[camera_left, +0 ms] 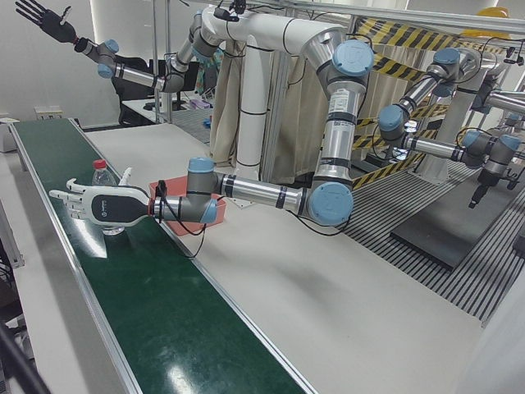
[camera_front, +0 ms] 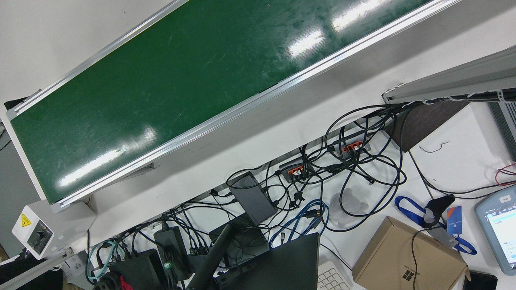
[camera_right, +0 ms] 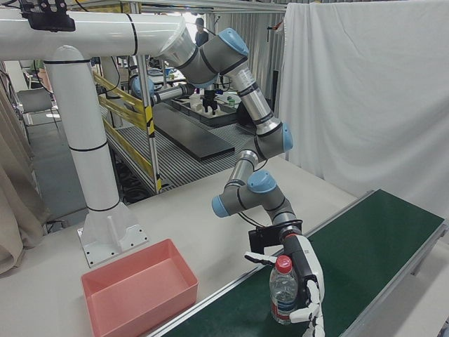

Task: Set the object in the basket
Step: 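Close the left hand fingers around the bottle and lift it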

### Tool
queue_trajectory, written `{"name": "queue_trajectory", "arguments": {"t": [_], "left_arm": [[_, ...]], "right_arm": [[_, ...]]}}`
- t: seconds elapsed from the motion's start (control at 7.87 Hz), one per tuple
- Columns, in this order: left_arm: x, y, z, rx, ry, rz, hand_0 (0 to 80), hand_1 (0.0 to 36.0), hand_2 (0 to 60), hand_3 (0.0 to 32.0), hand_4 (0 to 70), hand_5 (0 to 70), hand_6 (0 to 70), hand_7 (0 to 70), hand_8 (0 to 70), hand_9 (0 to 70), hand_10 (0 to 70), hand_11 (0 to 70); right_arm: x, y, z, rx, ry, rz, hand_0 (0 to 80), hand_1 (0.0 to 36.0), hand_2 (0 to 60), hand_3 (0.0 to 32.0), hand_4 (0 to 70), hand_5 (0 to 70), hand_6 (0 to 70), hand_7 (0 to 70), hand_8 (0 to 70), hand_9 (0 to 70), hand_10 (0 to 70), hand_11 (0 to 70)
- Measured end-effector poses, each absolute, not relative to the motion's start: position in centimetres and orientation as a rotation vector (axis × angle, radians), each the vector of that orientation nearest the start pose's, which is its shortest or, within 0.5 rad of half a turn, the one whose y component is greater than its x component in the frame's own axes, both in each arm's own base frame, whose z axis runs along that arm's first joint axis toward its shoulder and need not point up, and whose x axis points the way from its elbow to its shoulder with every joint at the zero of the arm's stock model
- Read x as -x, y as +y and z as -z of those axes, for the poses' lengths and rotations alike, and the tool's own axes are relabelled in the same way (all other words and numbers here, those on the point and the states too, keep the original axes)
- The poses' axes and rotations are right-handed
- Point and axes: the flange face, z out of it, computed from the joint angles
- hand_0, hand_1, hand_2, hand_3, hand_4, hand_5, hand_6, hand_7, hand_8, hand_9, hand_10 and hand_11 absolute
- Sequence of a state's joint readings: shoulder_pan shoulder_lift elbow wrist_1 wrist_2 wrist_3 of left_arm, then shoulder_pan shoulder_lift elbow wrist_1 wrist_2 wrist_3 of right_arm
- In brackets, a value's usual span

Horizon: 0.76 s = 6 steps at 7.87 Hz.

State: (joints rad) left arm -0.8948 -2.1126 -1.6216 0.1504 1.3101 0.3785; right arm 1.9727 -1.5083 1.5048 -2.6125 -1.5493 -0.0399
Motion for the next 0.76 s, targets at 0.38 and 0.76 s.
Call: {"name": "queue_trajectory", "arguments": {"t": [0.38, 0.76], "left_arm": [[-27.3, -63.8, -34.1, 0.079, 2.383, 1.472, 80.0, 32.0, 60.0, 0.0, 70.0, 70.0, 70.0, 70.0, 70.0, 70.0, 70.0, 70.0], [-26.1, -63.5, -32.1, 0.074, 2.403, 1.464, 80.0, 31.5, 60.0, 0.0, 67.9, 70.0, 70.0, 70.0, 70.0, 70.0, 70.0, 70.0]], "right_arm": [[-34.2, -45.7, -62.5, 0.577, 2.496, 1.449, 0.0, 0.0, 0.0, 0.0, 0.0, 0.0, 0.0, 0.0, 0.0, 0.0, 0.0, 0.0], [-34.2, -45.8, -62.4, 0.577, 2.497, 1.447, 0.0, 0.0, 0.0, 0.0, 0.0, 0.0, 0.0, 0.0, 0.0, 0.0, 0.0, 0.0]]}}
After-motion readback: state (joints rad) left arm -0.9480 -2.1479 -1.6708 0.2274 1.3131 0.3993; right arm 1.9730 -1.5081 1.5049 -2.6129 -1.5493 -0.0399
